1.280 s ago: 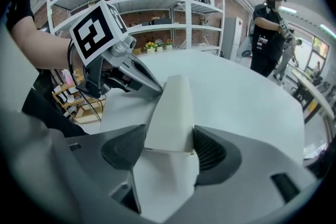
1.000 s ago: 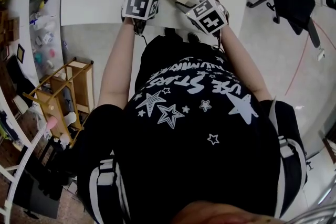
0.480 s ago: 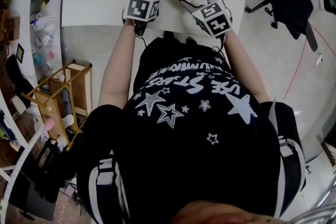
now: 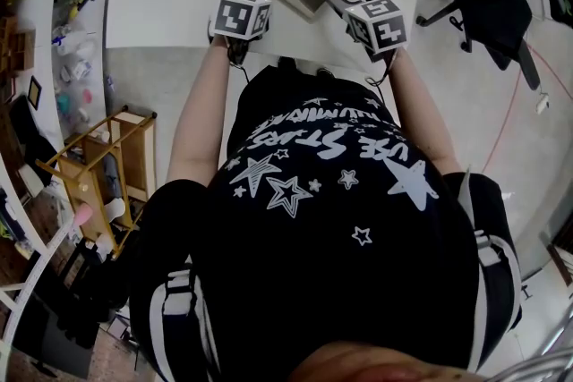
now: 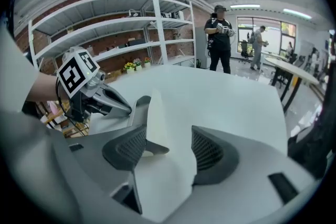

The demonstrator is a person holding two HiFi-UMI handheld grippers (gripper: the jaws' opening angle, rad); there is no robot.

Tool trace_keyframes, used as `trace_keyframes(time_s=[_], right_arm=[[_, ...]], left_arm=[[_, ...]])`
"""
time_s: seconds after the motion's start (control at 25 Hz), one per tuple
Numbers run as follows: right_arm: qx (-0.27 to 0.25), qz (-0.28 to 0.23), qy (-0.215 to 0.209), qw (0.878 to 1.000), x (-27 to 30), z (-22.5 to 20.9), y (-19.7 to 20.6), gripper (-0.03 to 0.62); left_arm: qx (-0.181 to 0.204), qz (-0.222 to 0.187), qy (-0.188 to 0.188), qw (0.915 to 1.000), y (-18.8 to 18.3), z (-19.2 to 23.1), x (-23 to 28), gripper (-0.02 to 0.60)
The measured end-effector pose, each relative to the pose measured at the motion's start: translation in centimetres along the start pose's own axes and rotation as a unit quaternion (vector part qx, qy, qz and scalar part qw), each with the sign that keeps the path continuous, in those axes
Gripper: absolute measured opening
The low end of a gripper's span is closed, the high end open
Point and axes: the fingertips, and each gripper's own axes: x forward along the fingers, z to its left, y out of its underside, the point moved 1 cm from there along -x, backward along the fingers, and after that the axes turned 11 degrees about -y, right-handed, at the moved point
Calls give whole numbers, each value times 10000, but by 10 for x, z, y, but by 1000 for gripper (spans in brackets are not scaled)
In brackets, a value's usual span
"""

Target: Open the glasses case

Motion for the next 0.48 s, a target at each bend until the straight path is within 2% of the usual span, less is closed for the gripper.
trace_keyframes(time_s=[0.2,0.48], right_arm=[[808,-221,-63,9965,-3,-13,6,276],[735,-205,-331,9965,-6,-7,3,276]], left_arm=[[-20,13,-28,10000,3,1,0,12],[-86,58,-243,9997,-2,-1,0,12]])
